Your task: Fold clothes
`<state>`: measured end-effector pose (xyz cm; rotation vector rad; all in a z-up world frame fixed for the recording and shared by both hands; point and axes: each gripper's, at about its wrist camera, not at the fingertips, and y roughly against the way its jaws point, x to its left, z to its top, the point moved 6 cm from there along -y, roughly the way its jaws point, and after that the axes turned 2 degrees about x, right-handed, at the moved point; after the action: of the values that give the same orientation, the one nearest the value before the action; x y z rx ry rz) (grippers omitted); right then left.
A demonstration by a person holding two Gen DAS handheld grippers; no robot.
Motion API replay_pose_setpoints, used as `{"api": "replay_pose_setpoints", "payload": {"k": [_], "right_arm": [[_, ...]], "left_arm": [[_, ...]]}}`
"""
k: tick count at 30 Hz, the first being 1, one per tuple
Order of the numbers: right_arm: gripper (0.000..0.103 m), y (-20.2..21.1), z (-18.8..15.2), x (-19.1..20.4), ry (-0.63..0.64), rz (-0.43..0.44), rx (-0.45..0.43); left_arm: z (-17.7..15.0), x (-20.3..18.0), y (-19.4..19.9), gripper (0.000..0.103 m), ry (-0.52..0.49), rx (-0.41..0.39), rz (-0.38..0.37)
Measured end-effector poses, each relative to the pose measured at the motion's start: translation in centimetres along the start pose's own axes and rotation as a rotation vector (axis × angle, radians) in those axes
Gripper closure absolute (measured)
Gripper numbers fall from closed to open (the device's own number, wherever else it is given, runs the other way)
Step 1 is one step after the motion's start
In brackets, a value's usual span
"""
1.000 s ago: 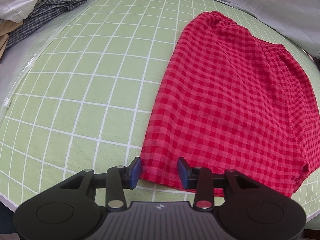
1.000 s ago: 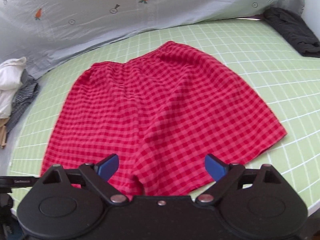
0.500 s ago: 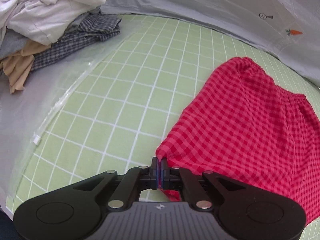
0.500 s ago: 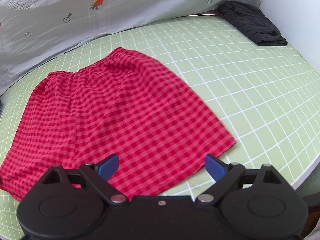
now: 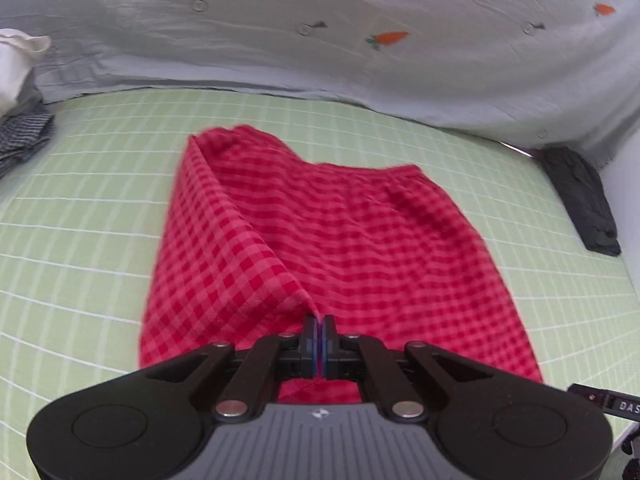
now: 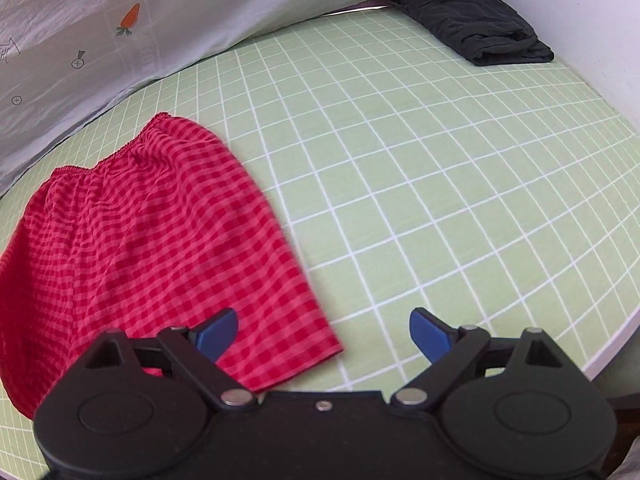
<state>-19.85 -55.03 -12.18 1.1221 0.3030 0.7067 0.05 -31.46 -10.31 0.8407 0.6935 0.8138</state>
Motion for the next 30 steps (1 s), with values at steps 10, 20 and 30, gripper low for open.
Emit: {"api": "replay_pose_setpoints", "payload": {"k": [10, 20, 30], "right_arm": [[0.010, -1.9, 0.9, -6.4, 0.134, 0.003, 0.056], [0.000, -2.5, 0.4, -0.2, 0.369, 0.137, -0.029], [0.000, -1.3, -1.0, 7.9, 0.485, 0.197, -0.126]], "left_arm": [[-8.6, -7.8, -3.3, 0.075, 0.092, 0.148, 0.038], [-11.0, -1.4, -1.0, 0.063, 0.287, 0.151, 0.272], [-10.5, 1.0, 0.1, 0.053, 0.294, 0.133, 0.290]]}}
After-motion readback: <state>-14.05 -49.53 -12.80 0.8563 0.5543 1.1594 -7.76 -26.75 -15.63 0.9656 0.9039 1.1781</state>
